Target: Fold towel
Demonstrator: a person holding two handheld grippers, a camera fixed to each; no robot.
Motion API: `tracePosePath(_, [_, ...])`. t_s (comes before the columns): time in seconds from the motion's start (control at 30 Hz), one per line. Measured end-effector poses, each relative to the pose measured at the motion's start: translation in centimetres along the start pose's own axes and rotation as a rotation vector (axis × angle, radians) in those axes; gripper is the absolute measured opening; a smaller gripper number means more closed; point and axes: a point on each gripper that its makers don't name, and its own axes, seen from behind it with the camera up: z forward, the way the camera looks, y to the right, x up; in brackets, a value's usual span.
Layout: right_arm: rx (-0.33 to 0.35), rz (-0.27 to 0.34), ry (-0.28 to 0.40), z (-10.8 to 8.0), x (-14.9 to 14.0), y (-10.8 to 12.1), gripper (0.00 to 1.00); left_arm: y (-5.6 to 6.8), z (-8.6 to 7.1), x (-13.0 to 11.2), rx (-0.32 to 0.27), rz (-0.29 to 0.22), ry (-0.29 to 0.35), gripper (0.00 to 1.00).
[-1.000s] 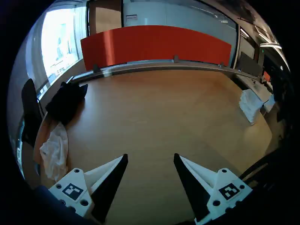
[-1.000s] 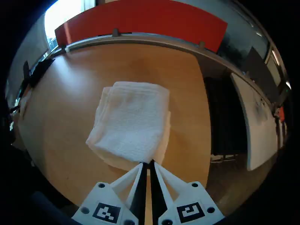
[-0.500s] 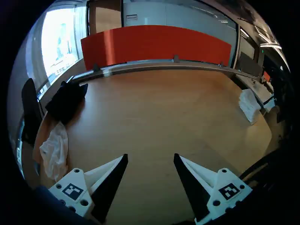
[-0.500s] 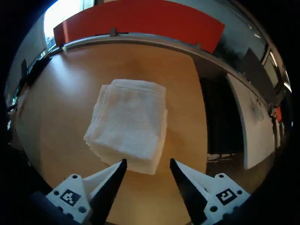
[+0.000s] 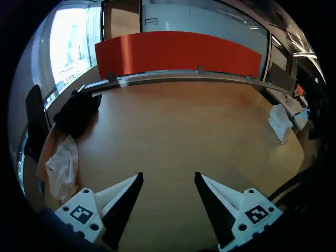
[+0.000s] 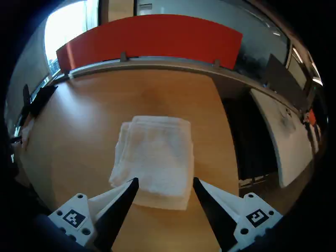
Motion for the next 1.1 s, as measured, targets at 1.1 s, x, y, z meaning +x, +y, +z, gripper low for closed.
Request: tracePosePath(1.1, [-0.044, 0.190, 0.620, -5.1, 13.4, -6.2, 1.00, -0.9, -0.2, 2.9, 0.010, -0.021, 0.062, 0.90])
